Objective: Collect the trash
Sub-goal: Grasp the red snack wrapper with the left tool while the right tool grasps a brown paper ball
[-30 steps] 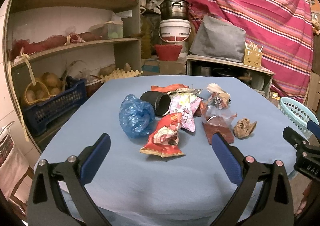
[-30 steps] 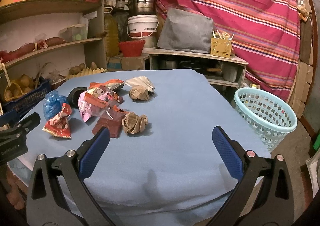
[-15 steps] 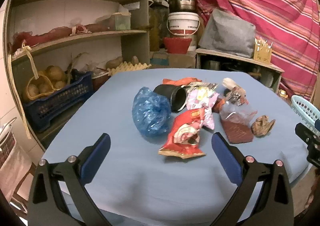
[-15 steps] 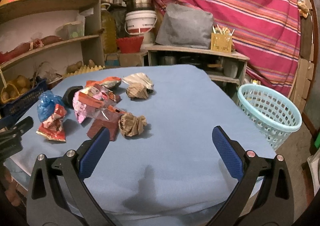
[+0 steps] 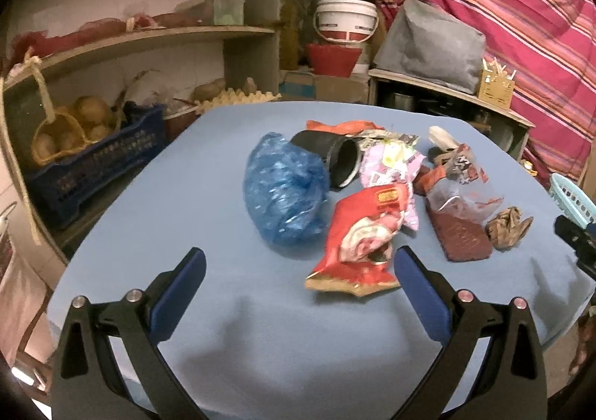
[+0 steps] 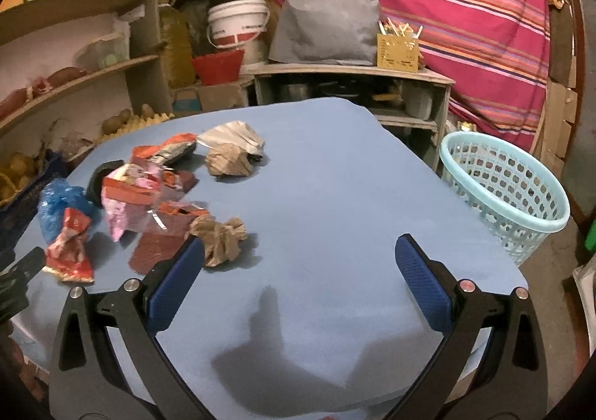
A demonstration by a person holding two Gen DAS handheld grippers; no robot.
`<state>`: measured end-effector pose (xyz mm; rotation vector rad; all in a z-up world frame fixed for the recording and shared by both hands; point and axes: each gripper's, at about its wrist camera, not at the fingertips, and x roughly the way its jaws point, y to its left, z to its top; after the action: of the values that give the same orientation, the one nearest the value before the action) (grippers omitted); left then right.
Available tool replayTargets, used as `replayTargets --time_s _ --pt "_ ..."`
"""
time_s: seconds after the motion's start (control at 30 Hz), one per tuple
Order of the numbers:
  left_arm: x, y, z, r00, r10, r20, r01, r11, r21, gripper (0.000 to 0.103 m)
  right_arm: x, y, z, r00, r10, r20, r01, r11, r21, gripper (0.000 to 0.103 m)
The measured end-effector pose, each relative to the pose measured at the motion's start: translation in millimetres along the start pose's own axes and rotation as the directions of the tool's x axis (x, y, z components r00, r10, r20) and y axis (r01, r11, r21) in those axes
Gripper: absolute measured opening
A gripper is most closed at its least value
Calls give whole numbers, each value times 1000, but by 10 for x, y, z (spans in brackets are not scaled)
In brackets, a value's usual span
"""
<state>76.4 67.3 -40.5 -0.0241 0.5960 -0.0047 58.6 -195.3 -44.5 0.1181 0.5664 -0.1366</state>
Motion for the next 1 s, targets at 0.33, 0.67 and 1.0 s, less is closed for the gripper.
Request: replayTargets --time_s 0.33,0.67,1.0 --pt "271 -144 89 999 -22 -30 22 1000 15 99 254 210 66 997 58 -42 -61 996 -66 99" --pt "358 -176 68 999 -6 -37 7 999 43 98 506 354 22 993 49 -109 -64 989 -135 98" --pt "374 -223 24 999 -25 -44 28 997 74 65 631 439 80 980 142 -139 -161 977 -139 76"
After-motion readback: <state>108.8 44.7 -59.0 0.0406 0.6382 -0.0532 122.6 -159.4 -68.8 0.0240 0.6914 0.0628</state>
